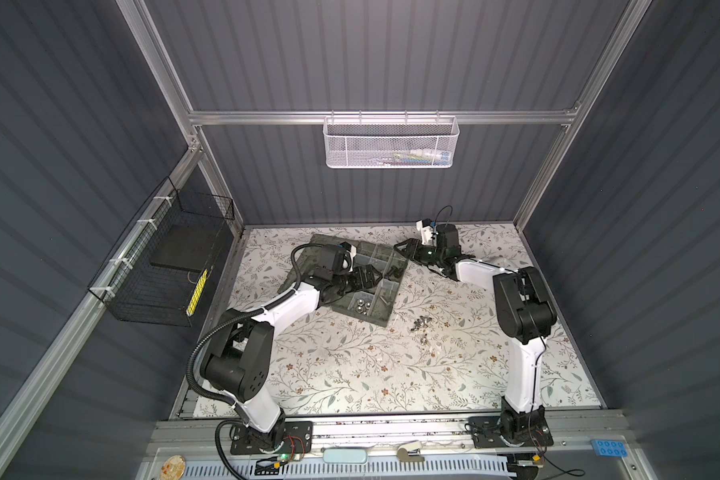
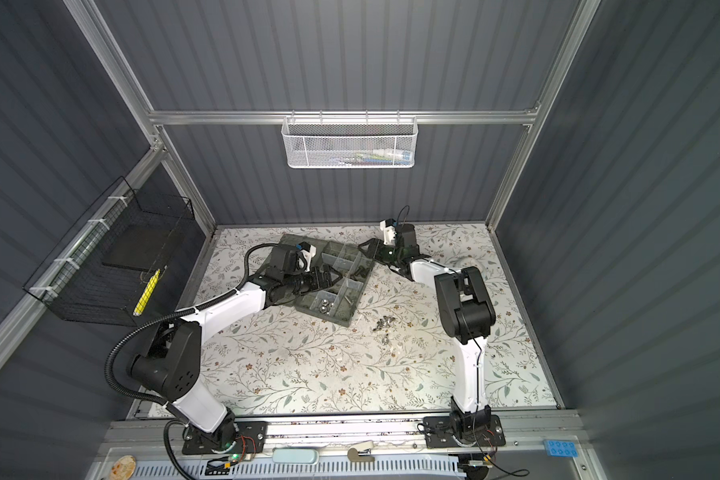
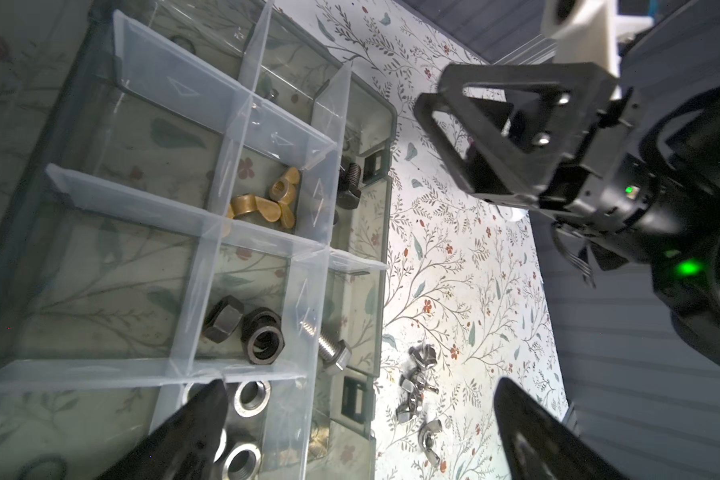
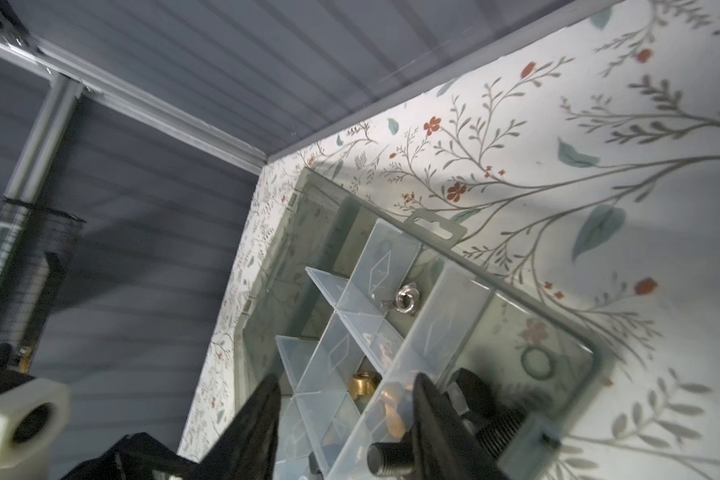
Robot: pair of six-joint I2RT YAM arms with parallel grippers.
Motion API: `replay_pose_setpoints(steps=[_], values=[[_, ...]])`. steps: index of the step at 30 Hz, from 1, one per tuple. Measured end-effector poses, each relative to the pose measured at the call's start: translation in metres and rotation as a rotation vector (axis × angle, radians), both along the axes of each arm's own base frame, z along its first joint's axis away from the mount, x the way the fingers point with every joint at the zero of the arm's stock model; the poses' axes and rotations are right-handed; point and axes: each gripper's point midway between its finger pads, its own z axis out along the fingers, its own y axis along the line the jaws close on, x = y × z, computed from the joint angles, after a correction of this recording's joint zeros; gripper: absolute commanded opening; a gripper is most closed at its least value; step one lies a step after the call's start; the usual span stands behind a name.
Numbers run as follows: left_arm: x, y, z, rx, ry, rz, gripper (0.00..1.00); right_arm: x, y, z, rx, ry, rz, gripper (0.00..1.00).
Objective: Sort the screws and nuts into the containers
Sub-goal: 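Withdraw the open right gripper from the box back over the nut pile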
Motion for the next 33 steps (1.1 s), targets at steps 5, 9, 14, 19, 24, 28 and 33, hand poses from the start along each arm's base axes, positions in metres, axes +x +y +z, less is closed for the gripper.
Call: replay_pose_setpoints(steps=[5, 9, 14, 19, 24, 28, 33], values=[[0.005, 0.004, 0.005, 0.03, -0.008, 0.018, 1.0, -0.015, -0.03, -0.006, 0.013, 0.039, -0.063, 0.74], [0.01, 0.004, 0.015, 0.036, -0.02, 0.031, 1.0, -0.029, -0.047, -0.007, -0.036, 0.069, -0.1, 0.83], [0.012, 0.004, 0.022, 0.042, -0.019, 0.038, 1.0, -0.054, -0.06, 0.007, -0.111, 0.071, -0.117, 0.99], [0.01, 0.004, 0.021, 0.035, 0.006, 0.051, 1.0, -0.082, -0.074, 0.016, -0.183, 0.11, -0.132, 0.99], [-0.002, -0.011, 0.019, 0.039, 0.024, 0.03, 1.0, -0.114, -0.085, 0.003, -0.242, 0.212, -0.134, 0.99], [-0.019, -0.033, 0.019, 0.029, 0.037, -0.011, 1.0, -0.15, -0.094, -0.025, -0.299, 0.325, -0.124, 0.99], [-0.036, -0.054, 0.022, 0.009, 0.049, -0.049, 1.0, -0.194, -0.099, -0.048, -0.391, 0.423, -0.092, 0.98]])
